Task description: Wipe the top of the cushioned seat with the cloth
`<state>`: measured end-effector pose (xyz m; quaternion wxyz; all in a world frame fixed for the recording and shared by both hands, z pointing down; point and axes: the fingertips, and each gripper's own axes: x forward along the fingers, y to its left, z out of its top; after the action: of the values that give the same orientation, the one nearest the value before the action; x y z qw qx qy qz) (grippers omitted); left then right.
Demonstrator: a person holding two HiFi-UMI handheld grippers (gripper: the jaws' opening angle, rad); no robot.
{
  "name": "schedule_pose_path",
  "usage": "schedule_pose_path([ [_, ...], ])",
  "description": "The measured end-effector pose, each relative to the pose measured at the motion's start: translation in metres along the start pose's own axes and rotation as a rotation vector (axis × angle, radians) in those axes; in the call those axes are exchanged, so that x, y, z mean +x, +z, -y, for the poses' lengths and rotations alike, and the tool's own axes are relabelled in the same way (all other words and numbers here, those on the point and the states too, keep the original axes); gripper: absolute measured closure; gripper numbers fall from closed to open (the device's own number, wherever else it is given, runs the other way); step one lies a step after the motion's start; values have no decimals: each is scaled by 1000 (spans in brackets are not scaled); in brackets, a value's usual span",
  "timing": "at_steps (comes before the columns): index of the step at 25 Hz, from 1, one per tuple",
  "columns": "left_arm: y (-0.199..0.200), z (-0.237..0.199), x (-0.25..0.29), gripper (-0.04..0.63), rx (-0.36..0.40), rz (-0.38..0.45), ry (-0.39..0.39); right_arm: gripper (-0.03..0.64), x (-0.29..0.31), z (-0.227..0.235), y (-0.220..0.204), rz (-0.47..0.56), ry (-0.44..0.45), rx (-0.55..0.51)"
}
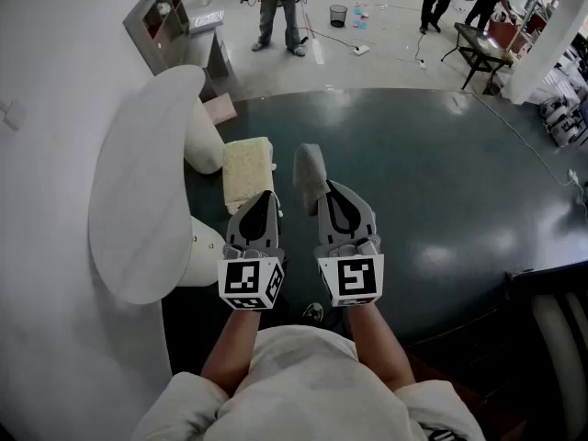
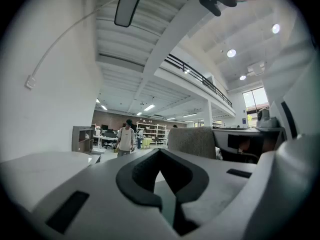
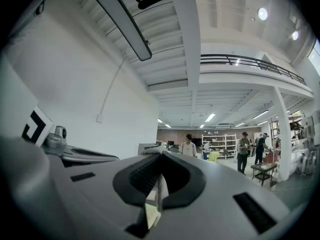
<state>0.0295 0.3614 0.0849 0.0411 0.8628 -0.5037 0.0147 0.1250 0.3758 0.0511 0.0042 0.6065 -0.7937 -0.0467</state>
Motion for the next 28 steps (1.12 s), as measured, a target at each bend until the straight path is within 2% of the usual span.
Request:
schedule_pose_path([
  [7,2,4,-1,584,8,8,-6,604,0,4,4,21,-7,-9],
  [13,-13,-12,-13,584,1,-25,10,604,4,-6,-13,-12,-33,47],
  [17,-30,-38,-17,584,2,-60,26,604,15,-20,-36,-67,-30,65],
  [22,-39,-71,-13,584,-25,-82,43,604,38,-42,-51,-123,17,19],
  [28,-64,-136,8,584,-80,-112,53,604,93,-77,-77,-187,68,8],
])
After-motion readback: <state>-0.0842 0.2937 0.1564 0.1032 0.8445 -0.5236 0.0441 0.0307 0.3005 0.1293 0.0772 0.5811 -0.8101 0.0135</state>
